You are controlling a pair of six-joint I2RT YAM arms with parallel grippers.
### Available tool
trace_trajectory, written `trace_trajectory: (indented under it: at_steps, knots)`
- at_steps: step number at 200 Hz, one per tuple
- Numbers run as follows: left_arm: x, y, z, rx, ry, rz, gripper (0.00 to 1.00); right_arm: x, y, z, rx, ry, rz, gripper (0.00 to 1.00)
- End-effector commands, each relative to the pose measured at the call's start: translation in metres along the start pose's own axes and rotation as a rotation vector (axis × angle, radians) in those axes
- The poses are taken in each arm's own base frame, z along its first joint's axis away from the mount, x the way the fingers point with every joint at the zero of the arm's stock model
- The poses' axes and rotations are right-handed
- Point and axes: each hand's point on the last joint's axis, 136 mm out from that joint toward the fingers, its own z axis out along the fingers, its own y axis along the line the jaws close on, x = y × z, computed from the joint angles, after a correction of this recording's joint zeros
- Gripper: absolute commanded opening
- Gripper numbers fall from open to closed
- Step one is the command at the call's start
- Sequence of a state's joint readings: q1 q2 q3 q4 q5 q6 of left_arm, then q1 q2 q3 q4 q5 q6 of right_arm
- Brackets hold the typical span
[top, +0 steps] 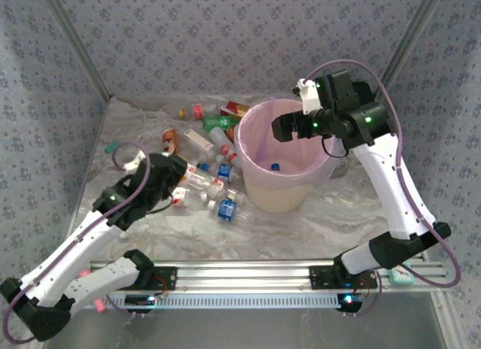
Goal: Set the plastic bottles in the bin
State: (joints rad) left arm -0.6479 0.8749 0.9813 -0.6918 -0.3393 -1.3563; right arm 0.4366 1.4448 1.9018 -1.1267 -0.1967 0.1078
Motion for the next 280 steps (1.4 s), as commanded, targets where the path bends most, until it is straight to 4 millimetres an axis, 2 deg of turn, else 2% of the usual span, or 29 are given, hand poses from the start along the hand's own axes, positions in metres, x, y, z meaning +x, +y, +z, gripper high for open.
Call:
trace_trajectory:
  at_steps: [1,24,52,68,88,132,169,198,221,235,248,266,280]
  knots:
    - [-0.019,-0.059,-0.012,0.163,0.04,0.174,0.6,-0.016,0.052,-0.026,-0.259,-0.078,-0.055,0.92]
    - [-0.032,-0.113,-0.031,0.299,0.05,0.264,0.59,-0.023,0.091,-0.026,-0.396,-0.069,-0.1,0.9]
    - [-0.026,-0.175,-0.049,0.488,0.133,0.332,0.59,-0.028,0.133,-0.018,-0.488,-0.04,-0.16,0.89]
    - [-0.022,-0.2,-0.054,0.57,0.173,0.326,0.59,-0.029,0.148,-0.008,-0.52,-0.018,-0.182,0.89]
    - [-0.018,-0.218,-0.054,0.637,0.204,0.304,0.59,-0.033,0.163,0.003,-0.551,-0.013,-0.188,0.89]
    - [-0.008,-0.238,-0.052,0.715,0.264,0.27,0.58,-0.042,0.175,0.025,-0.601,0.005,-0.166,0.87]
    - [-0.007,-0.237,-0.05,0.714,0.257,0.276,0.58,-0.047,0.174,0.031,-0.62,0.01,-0.146,0.8]
    - [-0.005,-0.236,-0.045,0.708,0.264,0.274,0.61,-0.05,0.168,0.035,-0.608,0.005,-0.133,0.7]
    - [-0.004,-0.234,-0.042,0.705,0.264,0.283,0.69,-0.052,0.161,0.036,-0.586,0.0,-0.124,0.62]
    - [-0.002,-0.235,-0.043,0.711,0.269,0.297,0.73,-0.053,0.157,0.033,-0.575,-0.006,-0.119,0.61]
    - [-0.001,-0.235,-0.043,0.711,0.27,0.309,0.81,-0.054,0.15,0.03,-0.555,-0.009,-0.107,0.6]
    - [-0.002,-0.228,-0.041,0.687,0.253,0.329,0.89,-0.055,0.132,0.02,-0.488,-0.026,-0.094,0.56]
    - [-0.002,-0.221,-0.036,0.665,0.24,0.338,0.92,-0.051,0.11,0.013,-0.403,-0.028,-0.075,0.53]
